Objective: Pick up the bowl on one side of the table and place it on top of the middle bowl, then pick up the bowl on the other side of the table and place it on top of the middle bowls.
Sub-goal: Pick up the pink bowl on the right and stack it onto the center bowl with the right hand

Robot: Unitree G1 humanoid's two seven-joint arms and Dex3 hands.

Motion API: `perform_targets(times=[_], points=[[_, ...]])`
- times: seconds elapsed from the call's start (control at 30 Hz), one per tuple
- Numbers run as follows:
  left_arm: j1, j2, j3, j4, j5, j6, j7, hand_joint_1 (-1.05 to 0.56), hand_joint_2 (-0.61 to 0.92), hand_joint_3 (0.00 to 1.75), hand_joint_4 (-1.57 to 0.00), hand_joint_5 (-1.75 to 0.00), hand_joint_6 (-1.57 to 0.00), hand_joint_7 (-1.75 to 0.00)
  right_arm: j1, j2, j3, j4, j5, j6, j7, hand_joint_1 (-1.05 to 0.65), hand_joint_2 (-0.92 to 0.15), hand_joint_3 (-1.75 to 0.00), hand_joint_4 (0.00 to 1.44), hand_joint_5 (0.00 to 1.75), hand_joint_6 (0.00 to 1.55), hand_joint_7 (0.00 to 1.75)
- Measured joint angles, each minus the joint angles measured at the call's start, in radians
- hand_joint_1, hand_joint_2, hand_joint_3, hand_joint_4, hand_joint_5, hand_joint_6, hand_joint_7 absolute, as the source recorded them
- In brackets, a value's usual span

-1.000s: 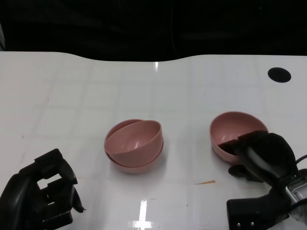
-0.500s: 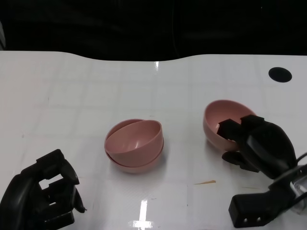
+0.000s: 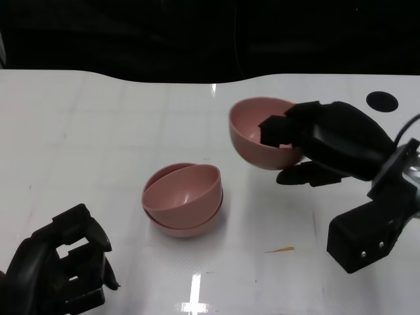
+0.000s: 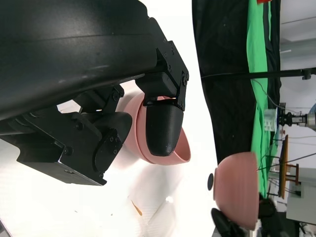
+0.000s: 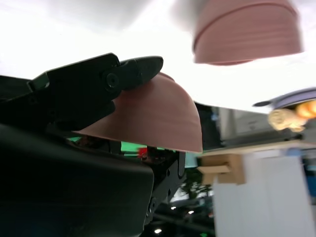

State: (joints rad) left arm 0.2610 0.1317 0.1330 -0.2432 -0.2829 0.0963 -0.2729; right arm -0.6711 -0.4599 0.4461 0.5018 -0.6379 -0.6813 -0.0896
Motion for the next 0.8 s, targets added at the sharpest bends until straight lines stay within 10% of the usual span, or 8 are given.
perform_targets(times=[0.2, 0.3, 0.8], points=[[0.001, -0.001, -0.002, -0.001, 0.004, 0.0, 0.003, 0.15, 0.68, 1.28, -0.84, -1.75, -0.66, -1.75, -0.022, 0.014, -0.016, -0.016, 0.016, 0.0, 0.083, -0.18, -0.83, -0.32, 0.84, 1.75, 0.65, 1.74], [0.0, -0.003, -0.014, -0.011, 0.021, 0.001, 0.006, 0.15, 0.68, 1.29, -0.81, -1.75, -0.65, -1.75, -0.082, 0.045, 0.003, -0.023, 0.016, -0.006, 0.163, -0.17, -0.77, -0.3, 0.97, 1.46, 0.81, 1.41], [0.002, -0.008, -0.015, -0.014, 0.031, 0.001, 0.01, 0.16, 0.66, 1.31, -0.8, -1.75, -0.65, -1.75, -0.132, 0.088, 0.015, -0.05, 0.016, -0.008, 0.234, -0.19, -0.81, -0.16, 0.92, 1.56, 0.79, 1.46]])
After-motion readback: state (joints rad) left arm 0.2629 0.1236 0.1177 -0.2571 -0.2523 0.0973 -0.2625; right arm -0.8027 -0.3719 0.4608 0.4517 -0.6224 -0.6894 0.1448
